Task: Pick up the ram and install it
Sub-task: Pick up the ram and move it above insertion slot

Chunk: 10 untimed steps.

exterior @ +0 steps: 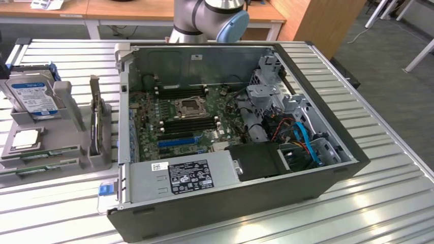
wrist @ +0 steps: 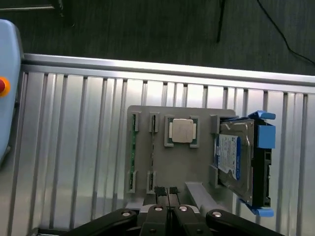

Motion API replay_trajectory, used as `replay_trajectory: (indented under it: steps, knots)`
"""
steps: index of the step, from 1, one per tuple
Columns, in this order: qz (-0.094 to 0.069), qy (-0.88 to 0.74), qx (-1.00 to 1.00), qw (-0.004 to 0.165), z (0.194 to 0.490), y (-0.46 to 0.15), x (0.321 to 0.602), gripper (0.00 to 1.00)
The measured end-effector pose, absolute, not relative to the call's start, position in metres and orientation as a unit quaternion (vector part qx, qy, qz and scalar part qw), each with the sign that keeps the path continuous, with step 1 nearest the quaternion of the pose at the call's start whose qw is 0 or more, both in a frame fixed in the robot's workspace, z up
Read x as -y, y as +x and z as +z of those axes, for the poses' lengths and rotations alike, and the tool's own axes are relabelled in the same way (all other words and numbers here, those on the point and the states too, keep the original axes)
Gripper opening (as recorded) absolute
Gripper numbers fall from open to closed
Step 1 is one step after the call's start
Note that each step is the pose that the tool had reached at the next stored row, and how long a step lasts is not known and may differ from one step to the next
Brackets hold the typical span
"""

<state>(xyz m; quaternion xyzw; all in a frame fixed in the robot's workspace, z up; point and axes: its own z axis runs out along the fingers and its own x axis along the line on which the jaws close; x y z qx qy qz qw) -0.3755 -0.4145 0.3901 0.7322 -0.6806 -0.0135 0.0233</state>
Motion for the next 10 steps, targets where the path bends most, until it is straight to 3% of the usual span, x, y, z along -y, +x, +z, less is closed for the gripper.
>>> replay_trajectory:
  steps: [10]
  knots:
    - [-0.013,0.741,0.67,0.023,0.3901,-0.3755,0.4144,0.1]
